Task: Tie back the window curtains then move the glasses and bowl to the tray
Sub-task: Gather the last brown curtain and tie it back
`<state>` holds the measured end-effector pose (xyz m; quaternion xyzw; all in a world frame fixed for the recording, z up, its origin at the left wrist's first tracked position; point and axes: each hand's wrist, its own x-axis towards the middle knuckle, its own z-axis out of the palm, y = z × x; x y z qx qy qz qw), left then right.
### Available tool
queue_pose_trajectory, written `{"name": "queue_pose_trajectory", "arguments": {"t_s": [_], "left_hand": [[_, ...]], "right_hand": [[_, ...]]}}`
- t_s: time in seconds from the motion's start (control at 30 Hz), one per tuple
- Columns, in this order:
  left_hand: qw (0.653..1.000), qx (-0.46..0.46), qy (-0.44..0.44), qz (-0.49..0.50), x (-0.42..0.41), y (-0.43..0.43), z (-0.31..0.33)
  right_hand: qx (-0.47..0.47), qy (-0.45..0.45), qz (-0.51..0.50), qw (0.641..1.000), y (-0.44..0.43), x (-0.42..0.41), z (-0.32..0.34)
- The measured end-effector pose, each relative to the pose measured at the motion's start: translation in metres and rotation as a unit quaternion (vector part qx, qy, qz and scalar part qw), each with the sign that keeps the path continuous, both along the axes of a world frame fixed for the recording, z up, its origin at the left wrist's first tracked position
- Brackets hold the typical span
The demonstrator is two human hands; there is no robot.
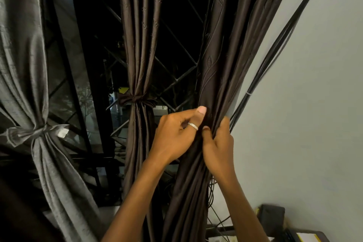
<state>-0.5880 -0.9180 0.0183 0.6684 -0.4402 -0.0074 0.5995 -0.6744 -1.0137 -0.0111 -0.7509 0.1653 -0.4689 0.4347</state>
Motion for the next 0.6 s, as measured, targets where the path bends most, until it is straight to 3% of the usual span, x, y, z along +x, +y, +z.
{"name": "queue_pose_trajectory", "arguments": {"t_s": [0.07,0.17,0.37,0.5,0.6], "left_hand": [[0.998,-0.032,0.038,0.037,0.011,0.002,-0.009],[0.995,0.015,0.039,0.088,0.031,0.007,-0.024],[0.993,0.108,0.044,0.020,0.046,0.007,-0.039],[0.990,0.112,0.082,-0.032,0.040,0.006,-0.043],[0.989,0.050,0.136,0.025,0.034,0.002,-0.049]], "right_hand": [[0.023,0.006,0.022,0.999,-0.005,-0.004,0.002],[0.096,-0.023,0.082,0.992,-0.011,-0.010,0.001],[0.259,-0.092,0.157,0.949,-0.025,-0.023,-0.003],[0.274,-0.105,0.155,0.943,-0.029,-0.026,-0.003],[0.263,-0.106,0.138,0.949,-0.031,-0.028,-0.002]]}}
